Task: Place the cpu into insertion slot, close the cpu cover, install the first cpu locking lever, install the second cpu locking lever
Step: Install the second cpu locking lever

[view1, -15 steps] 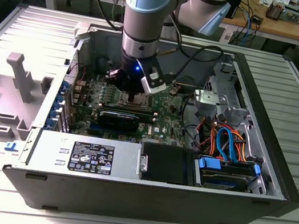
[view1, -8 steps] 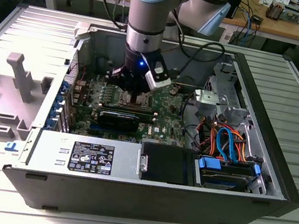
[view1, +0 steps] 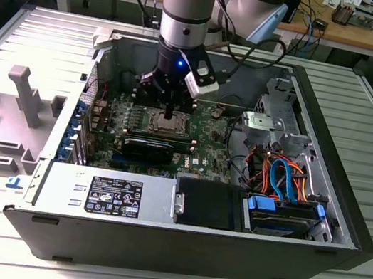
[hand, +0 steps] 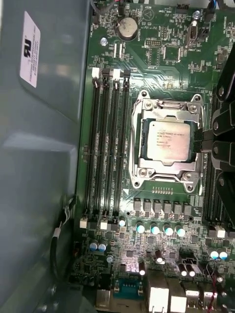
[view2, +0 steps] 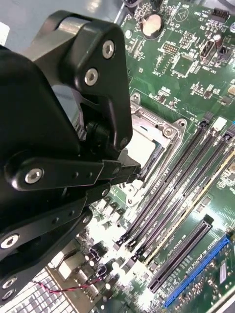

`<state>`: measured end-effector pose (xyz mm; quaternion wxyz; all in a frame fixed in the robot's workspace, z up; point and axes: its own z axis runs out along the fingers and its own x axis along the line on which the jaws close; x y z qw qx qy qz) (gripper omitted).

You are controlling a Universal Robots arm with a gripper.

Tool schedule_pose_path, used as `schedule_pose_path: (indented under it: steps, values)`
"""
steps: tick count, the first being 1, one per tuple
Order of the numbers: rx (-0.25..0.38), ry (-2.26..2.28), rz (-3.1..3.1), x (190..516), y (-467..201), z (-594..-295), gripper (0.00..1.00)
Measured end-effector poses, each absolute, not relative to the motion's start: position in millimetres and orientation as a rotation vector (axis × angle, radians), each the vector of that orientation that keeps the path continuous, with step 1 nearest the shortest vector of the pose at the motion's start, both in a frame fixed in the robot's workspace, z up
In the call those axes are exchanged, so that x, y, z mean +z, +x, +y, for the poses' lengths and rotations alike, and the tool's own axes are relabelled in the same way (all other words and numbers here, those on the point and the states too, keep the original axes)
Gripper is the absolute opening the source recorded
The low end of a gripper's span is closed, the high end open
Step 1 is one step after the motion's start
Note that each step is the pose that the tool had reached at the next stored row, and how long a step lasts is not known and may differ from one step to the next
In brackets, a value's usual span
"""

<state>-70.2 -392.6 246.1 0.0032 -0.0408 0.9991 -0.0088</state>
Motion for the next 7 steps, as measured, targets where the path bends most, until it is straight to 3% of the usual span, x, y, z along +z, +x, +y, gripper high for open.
schedule_pose_path:
  steps: [7]
  values:
    - [-0.028, -0.128, 3.132, 247.0, -70.2, -392.6, 0.11]
